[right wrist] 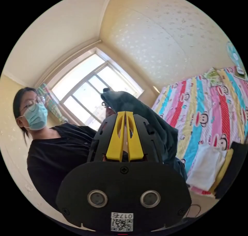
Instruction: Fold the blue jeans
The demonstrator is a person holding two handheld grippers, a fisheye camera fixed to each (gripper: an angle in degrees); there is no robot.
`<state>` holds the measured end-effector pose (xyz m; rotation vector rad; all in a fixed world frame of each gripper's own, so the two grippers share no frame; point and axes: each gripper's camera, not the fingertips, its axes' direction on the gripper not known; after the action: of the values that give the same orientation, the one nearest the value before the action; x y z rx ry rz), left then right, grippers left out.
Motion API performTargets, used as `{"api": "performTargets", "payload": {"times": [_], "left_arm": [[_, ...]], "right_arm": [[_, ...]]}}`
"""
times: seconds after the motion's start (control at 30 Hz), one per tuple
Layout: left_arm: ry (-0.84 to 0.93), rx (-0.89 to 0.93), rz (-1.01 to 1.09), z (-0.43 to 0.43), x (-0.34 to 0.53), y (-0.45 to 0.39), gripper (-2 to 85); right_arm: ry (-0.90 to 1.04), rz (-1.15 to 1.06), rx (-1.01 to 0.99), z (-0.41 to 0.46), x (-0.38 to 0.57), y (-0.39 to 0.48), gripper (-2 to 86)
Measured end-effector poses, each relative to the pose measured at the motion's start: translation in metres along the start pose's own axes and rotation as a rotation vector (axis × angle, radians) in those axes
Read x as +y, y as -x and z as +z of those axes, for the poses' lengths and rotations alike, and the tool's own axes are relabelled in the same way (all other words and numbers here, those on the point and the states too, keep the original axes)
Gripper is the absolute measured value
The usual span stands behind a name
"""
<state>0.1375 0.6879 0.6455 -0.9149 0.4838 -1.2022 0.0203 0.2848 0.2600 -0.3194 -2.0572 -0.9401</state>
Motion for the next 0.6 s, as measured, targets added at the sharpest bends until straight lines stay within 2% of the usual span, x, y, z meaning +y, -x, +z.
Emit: {"api": "performTargets", "payload": {"times": [0.07,0.13,0.23,0.37,0.47,0.6], "left_arm": [[-0.044,0.021,0.040,-0.003,-0.011,-0.028,-0.8],[-0.078,0.033,0.115,-0.006,-0.025,-0.071,-0.8],[-0.118,-0.010,0.210,-0.006,-0.039,-0.129,-0.8],[-0.160,-0.063,0.256,0.002,-0.053,-0.188,-0.8],[-0.160,-0.073,0.238,0.013,-0.066,-0.219,-0.8],[-0.153,-0.070,0.200,0.023,-0.081,-0.251,-0.8]], "right_arm": [[-0.020,0.123,0.136,-0.006,0.053,-0.001,1.4],[-0.084,0.131,0.163,-0.006,0.091,0.010,2.1],[-0.225,-0.019,0.297,0.007,0.141,0.064,4.7],[-0.328,-0.160,0.537,0.028,0.173,0.147,15.2],[-0.365,-0.282,0.618,0.028,0.184,0.199,15.7],[-0.362,-0.365,0.611,0.029,0.194,0.243,14.3]]}}
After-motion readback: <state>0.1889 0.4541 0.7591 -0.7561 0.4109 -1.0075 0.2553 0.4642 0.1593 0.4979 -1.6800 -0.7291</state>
